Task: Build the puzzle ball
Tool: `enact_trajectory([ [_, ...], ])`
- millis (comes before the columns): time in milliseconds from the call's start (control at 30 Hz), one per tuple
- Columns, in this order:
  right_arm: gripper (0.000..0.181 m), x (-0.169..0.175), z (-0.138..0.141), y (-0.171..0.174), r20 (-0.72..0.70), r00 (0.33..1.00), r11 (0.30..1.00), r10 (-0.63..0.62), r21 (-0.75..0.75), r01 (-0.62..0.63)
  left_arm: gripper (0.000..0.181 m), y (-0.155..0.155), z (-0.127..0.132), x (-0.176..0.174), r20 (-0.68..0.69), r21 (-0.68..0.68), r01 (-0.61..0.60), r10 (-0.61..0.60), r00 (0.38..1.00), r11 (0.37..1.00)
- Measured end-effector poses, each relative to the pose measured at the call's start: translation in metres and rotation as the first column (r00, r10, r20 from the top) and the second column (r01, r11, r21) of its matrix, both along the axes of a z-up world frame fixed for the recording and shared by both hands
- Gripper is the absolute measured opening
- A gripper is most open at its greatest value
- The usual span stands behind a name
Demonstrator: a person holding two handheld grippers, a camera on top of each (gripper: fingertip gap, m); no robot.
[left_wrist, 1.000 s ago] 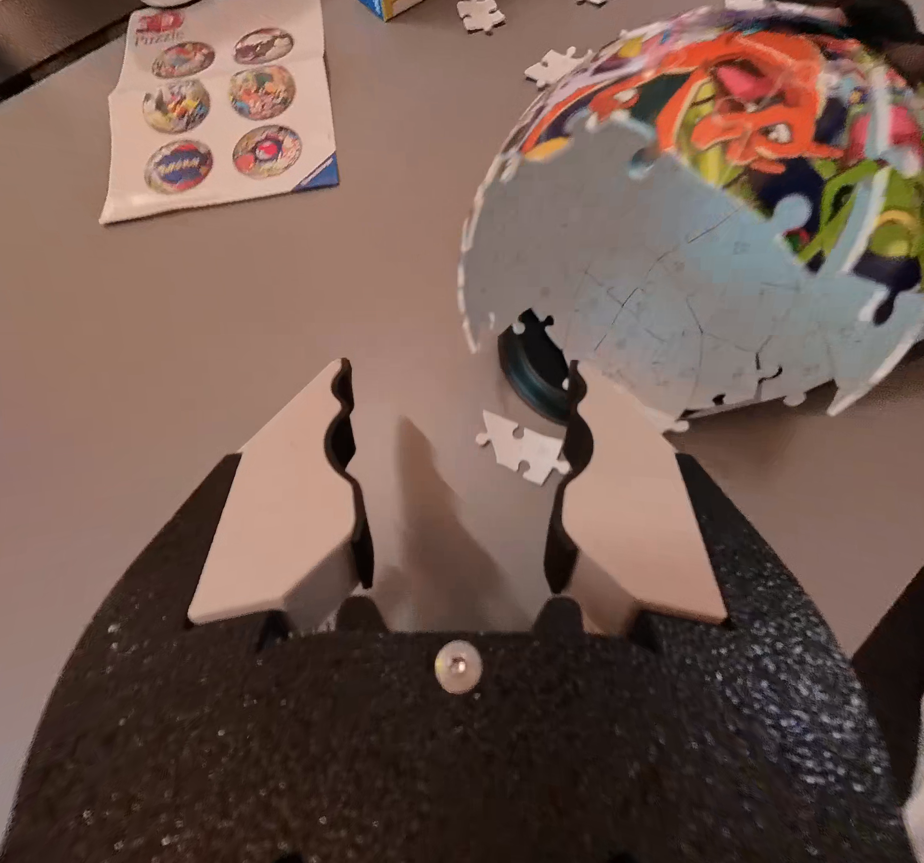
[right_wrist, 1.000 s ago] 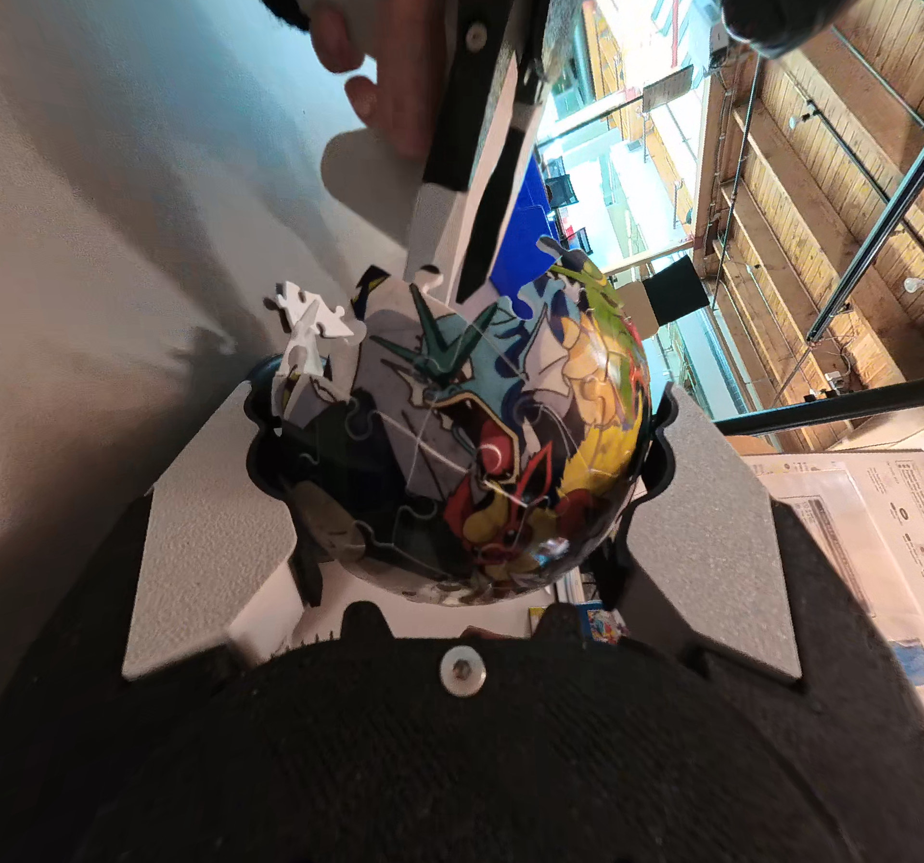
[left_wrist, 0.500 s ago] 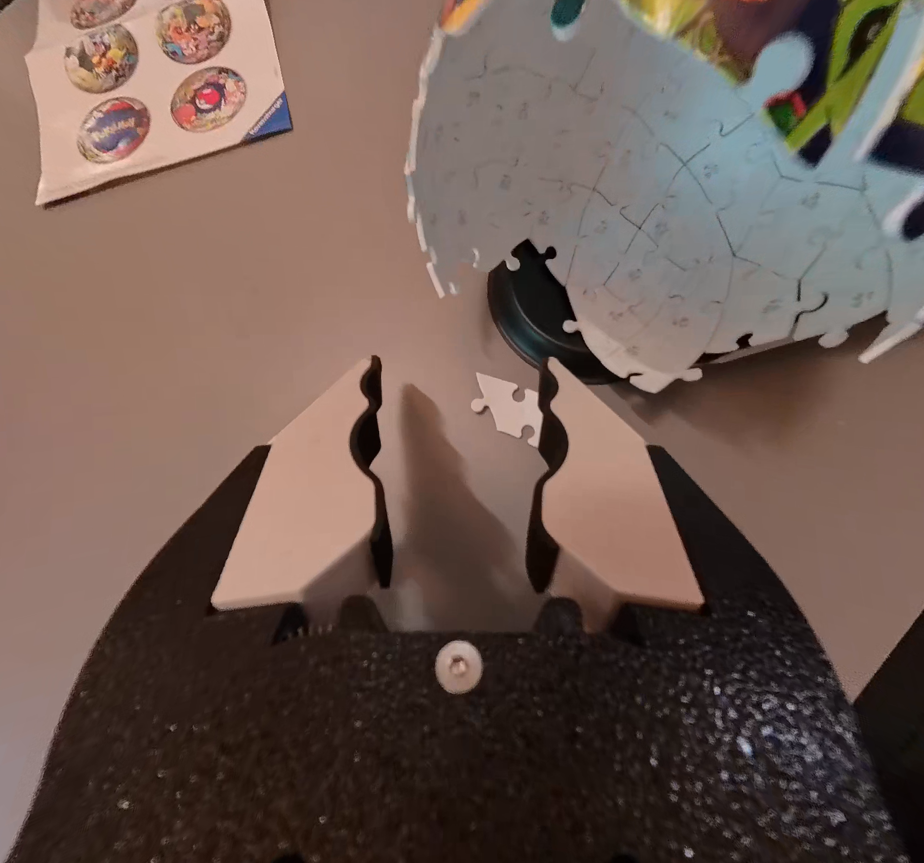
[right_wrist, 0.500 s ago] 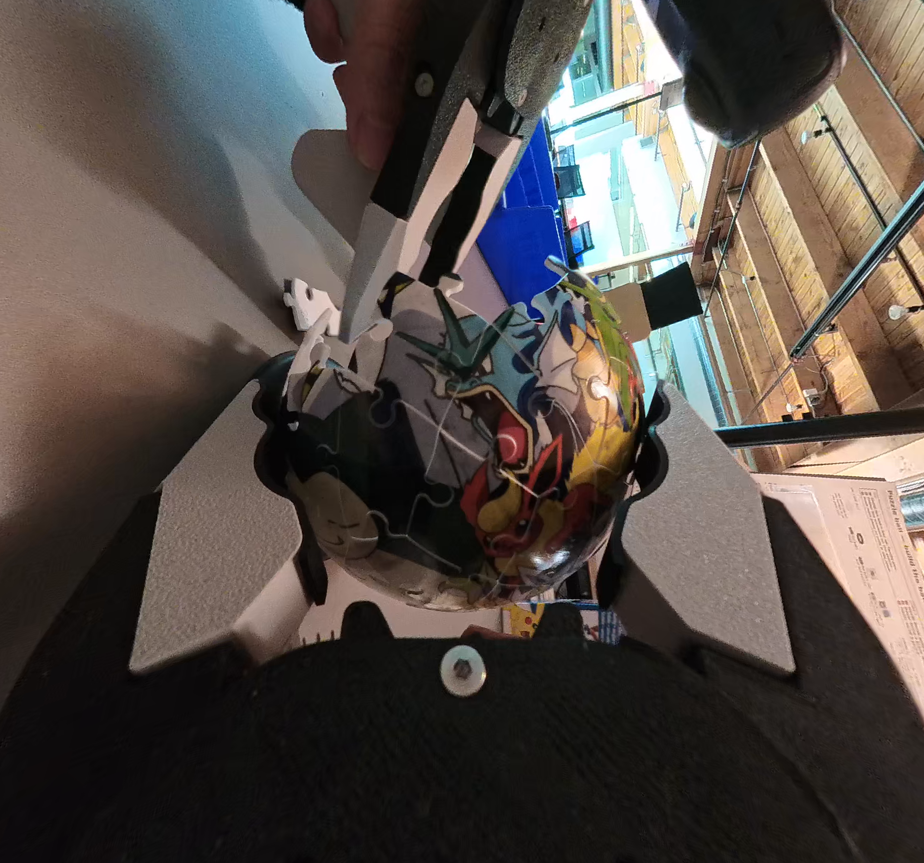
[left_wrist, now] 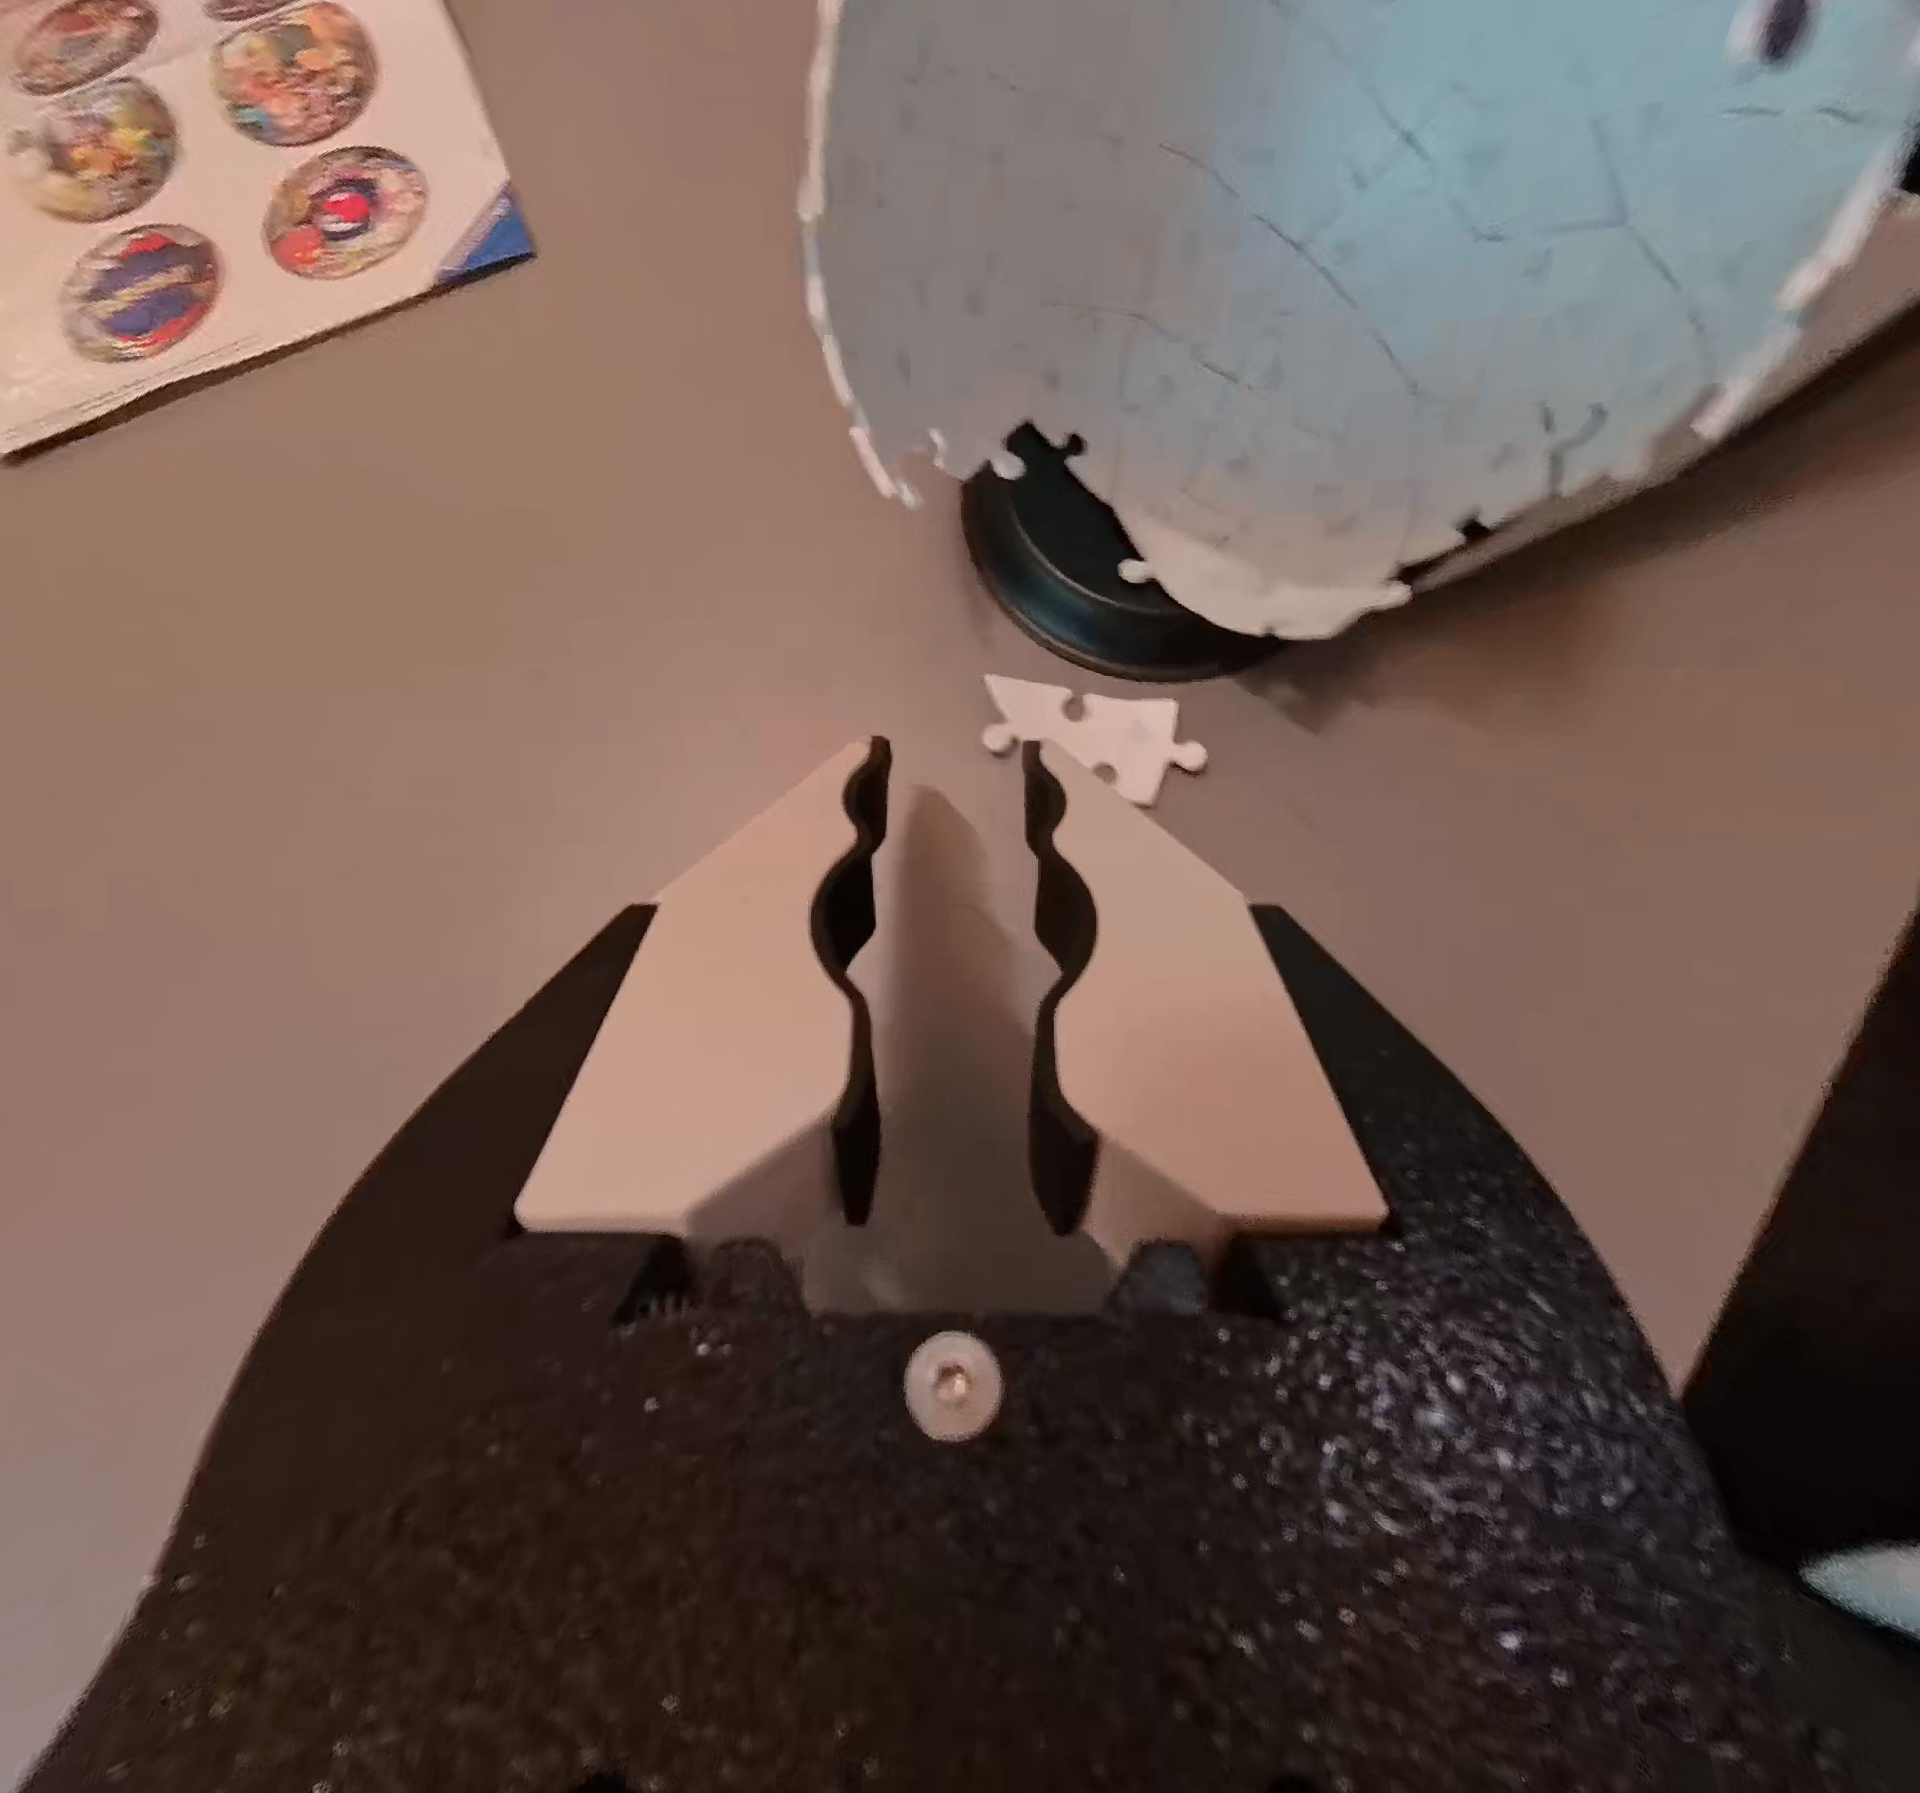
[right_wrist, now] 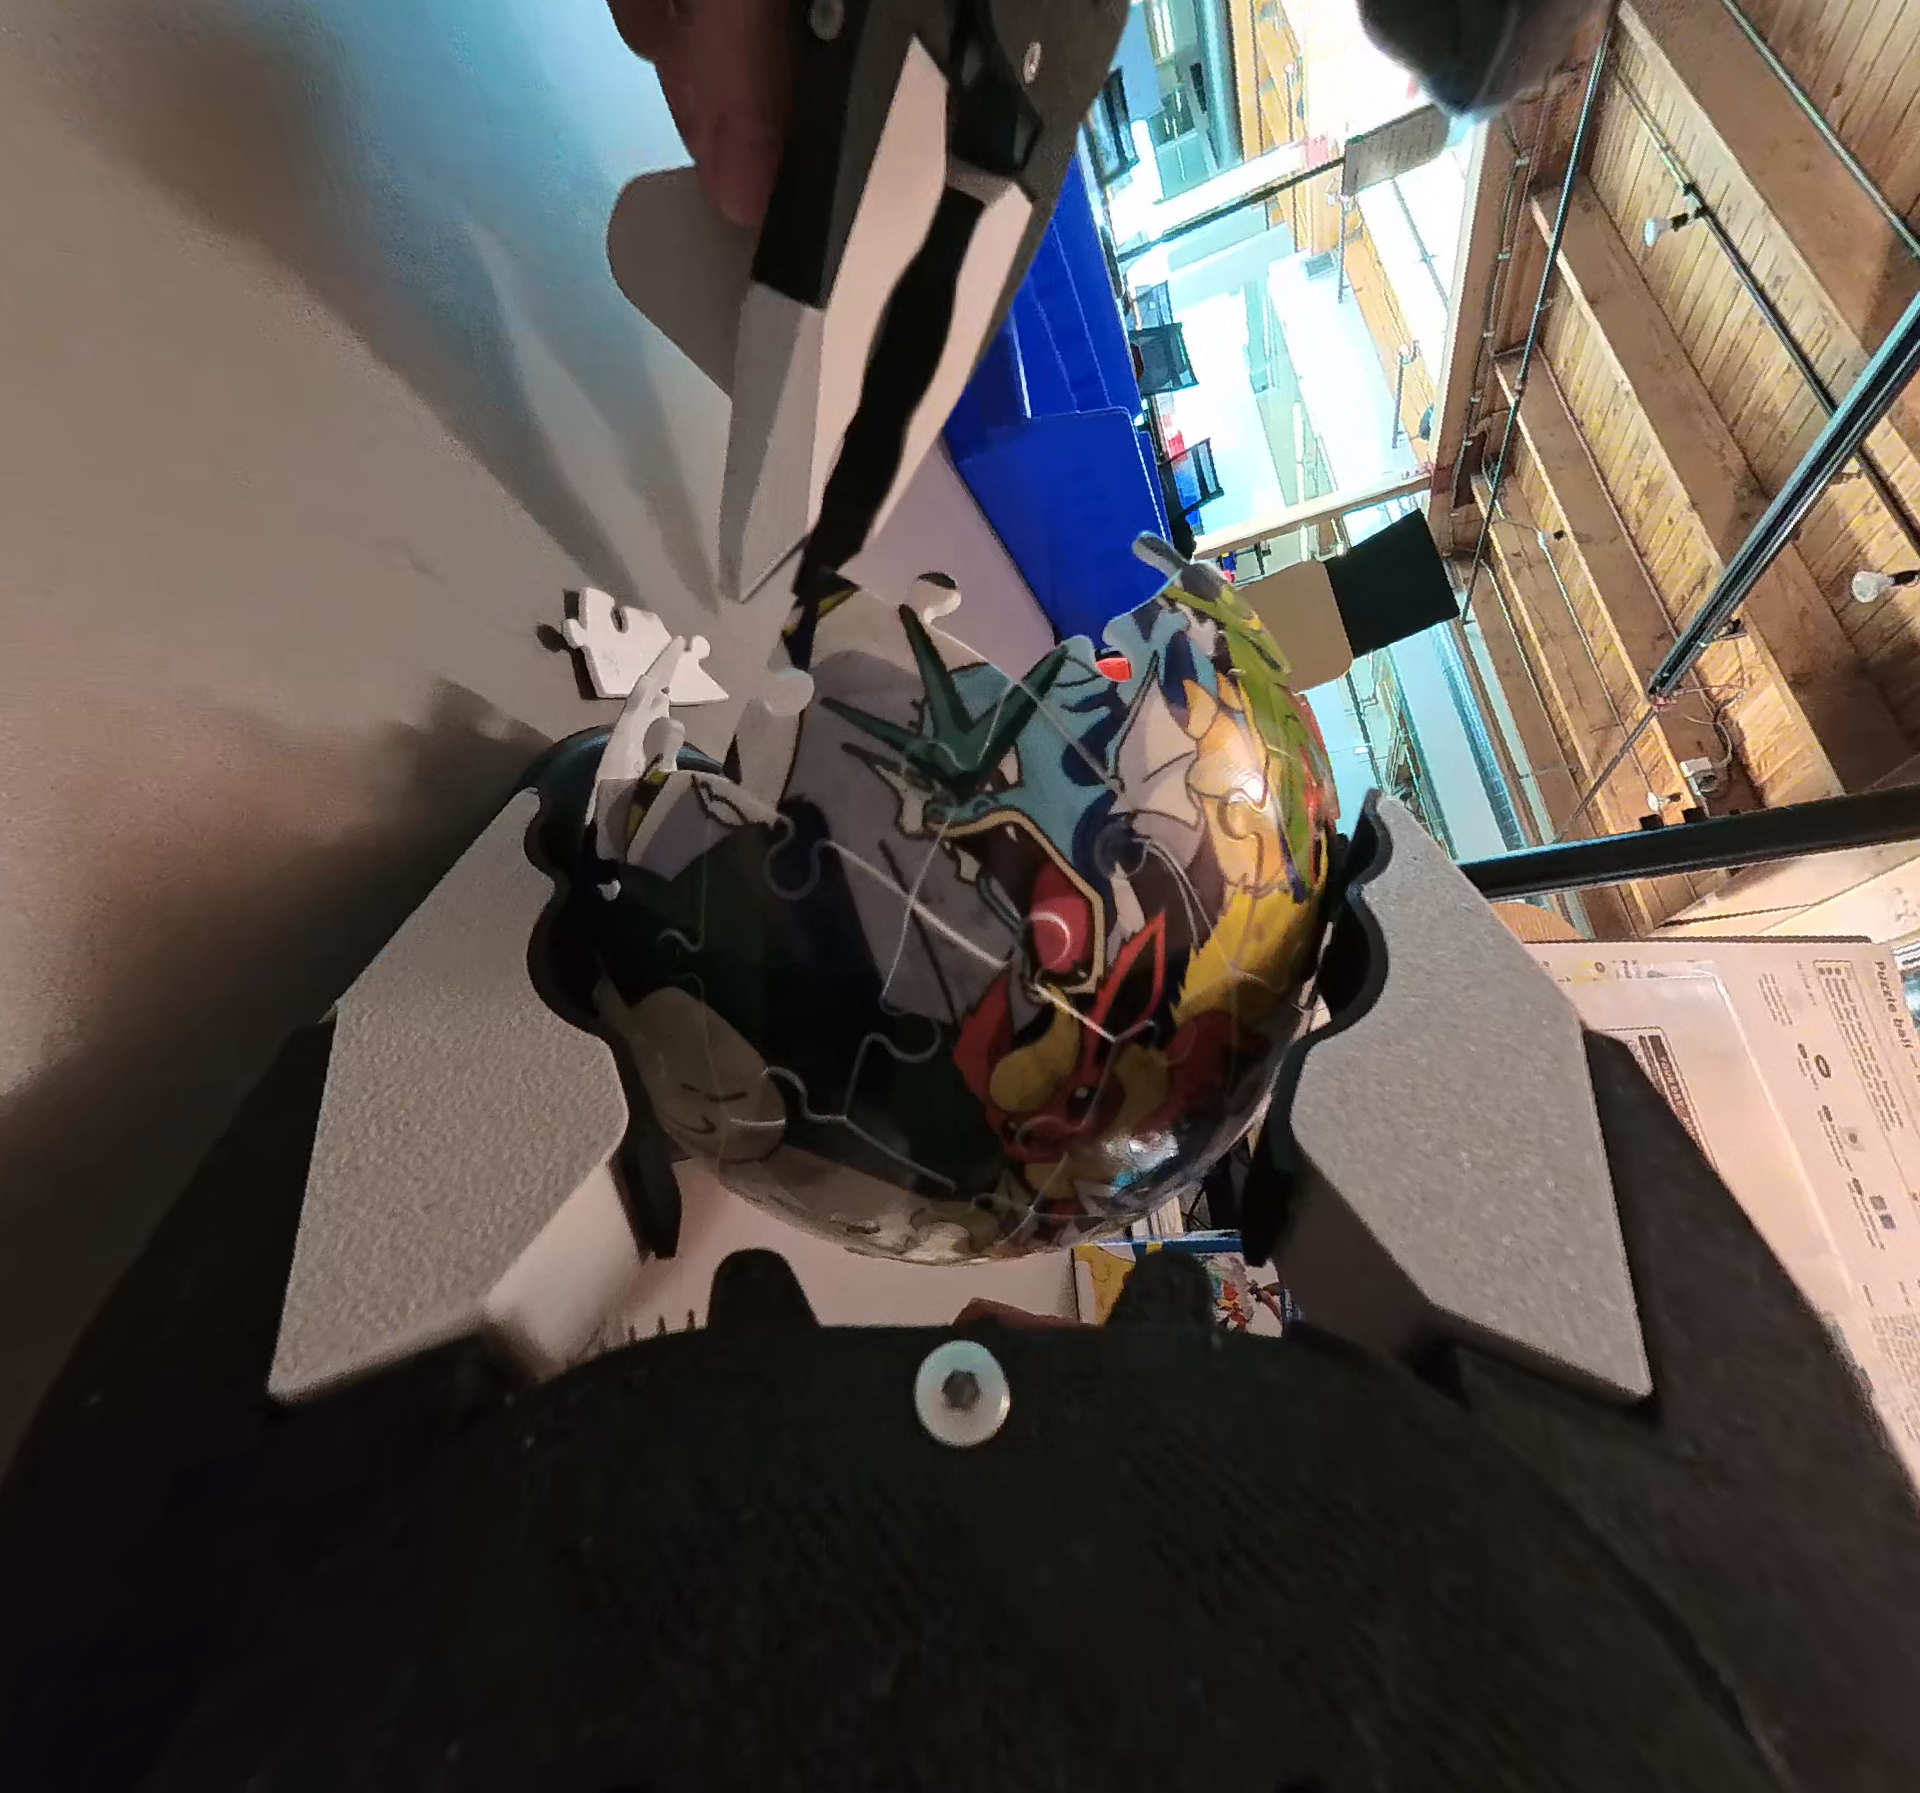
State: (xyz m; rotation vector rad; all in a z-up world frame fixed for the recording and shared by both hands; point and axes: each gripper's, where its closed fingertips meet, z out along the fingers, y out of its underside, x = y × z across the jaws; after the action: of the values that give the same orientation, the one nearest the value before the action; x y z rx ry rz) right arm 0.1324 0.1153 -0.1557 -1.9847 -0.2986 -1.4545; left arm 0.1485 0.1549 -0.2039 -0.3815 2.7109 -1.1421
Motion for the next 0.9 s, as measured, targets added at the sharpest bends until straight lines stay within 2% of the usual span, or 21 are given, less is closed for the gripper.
enact_trajectory([
  [100, 0.142, -0.001, 0.001, 0.0, 0.007, 1.0, 1.0, 0.001, -0.003, -0.001, 0.019, 0.003, -0.006, -0.02, -0.067, 0.014, 0.1, -0.099, 0.993, 0.995],
  [233, 0.142, -0.003, 0.002, -0.001, 0.018, 1.0, 1.0, 0.001, -0.008, -0.001, 0.019, 0.003, -0.009, -0.017, -0.056, 0.027, 0.054, -0.052, 0.997, 0.998],
  [333, 0.142, -0.004, 0.002, -0.002, 0.019, 1.0, 1.0, 0.001, -0.008, 0.0, 0.024, -0.003, -0.013, -0.026, -0.088, 0.025, 0.088, -0.085, 0.992, 0.996],
  [467, 0.142, -0.006, 0.003, -0.003, 0.02, 1.0, 1.0, 0.002, -0.004, -0.002, 0.026, -0.009, -0.019, -0.03, -0.065, 0.059, 0.129, -0.125, 0.99, 0.99],
  [567, 0.142, -0.007, 0.004, -0.004, 0.021, 1.0, 1.0, 0.003, -0.004, -0.003, 0.03, -0.009, -0.019, -0.026, -0.053, 0.067, 0.108, -0.104, 0.993, 0.992],
  [767, 0.141, -0.008, 0.005, -0.006, 0.02, 1.0, 1.0, 0.005, -0.003, -0.004, 0.017, -0.004, -0.019, -0.018, -0.028, 0.089, 0.075, -0.073, 0.997, 0.993],
  [900, 0.142, -0.009, 0.005, -0.006, 0.02, 1.0, 1.0, 0.004, -0.004, -0.004, 0.02, 0.002, -0.016, -0.015, -0.034, 0.088, 0.026, -0.023, 0.999, 0.996],
])
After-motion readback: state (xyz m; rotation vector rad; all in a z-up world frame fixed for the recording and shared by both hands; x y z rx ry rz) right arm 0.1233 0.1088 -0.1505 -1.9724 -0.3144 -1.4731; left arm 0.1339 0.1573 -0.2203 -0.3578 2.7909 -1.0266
